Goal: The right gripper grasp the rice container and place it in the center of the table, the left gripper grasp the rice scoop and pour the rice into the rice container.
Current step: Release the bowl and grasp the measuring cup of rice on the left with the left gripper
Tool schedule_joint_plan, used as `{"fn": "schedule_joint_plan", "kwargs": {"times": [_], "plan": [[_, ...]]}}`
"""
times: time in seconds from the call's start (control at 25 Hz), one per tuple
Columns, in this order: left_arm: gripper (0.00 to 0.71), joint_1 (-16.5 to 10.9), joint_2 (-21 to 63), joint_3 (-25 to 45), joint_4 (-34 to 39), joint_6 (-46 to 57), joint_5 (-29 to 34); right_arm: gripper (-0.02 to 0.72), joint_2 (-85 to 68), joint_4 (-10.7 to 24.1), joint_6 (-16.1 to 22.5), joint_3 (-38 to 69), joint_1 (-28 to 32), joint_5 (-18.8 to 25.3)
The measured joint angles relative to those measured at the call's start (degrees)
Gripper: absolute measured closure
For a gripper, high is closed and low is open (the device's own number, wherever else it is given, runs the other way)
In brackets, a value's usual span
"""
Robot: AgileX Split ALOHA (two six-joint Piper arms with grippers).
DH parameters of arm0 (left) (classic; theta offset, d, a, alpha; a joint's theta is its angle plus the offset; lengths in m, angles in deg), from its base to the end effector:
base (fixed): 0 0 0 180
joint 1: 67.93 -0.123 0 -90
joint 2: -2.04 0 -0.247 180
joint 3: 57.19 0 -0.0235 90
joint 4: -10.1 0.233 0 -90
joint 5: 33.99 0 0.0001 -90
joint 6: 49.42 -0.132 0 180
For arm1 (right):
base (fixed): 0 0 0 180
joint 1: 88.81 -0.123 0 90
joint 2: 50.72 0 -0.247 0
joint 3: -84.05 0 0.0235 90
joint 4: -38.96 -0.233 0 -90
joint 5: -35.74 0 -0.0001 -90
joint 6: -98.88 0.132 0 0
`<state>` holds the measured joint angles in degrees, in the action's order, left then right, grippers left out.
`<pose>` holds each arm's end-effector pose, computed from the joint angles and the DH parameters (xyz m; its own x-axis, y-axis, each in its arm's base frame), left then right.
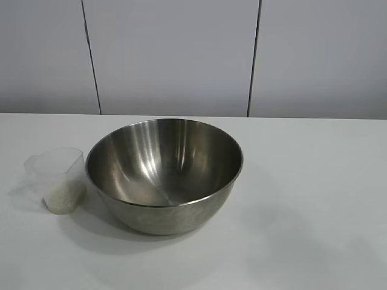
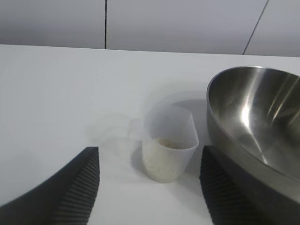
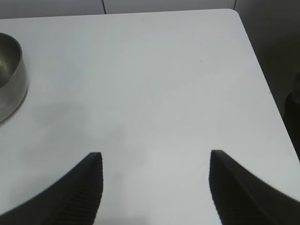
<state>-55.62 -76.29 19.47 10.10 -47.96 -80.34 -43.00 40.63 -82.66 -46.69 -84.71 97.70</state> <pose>0.1904 -0.0415 0.1214 -0.3176 0.0432 -0.9472 0.2052 0.9784 -0.0241 0.0529 -0.0072 0.2389 -0.4859 -0.0058 -0.8740 0.0743 0.9961 -0.0479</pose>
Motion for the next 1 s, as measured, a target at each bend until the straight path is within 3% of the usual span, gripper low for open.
{"fn": "schedule_joint_plan", "kwargs": {"times": [0.08,0.16,0.4,0.76,1.0], "plan": [[0.256,0.00,-8.55,0.01,-4.29,-2.29,-10.65,0.252,0.00,0.00,0.00,0.00,0.00,0.00],[0.256,0.00,-18.46,-0.16,-7.06,-2.98,-17.07,0.252,0.00,0.00,0.00,0.00,0.00,0.00],[0.256,0.00,-40.56,-5.20,-3.01,-2.67,-18.43,0.252,0.00,0.00,0.00,0.00,0.00,0.00],[0.256,-0.78,-43.24,-14.38,3.14,-3.76,-19.64,0.252,0.00,0.00,0.00,0.00,0.00,-0.07],[0.256,-8.28,-43.26,-17.13,12.59,-4.36,-19.64,0.252,0.00,0.00,0.00,0.00,0.00,-0.07]]}}
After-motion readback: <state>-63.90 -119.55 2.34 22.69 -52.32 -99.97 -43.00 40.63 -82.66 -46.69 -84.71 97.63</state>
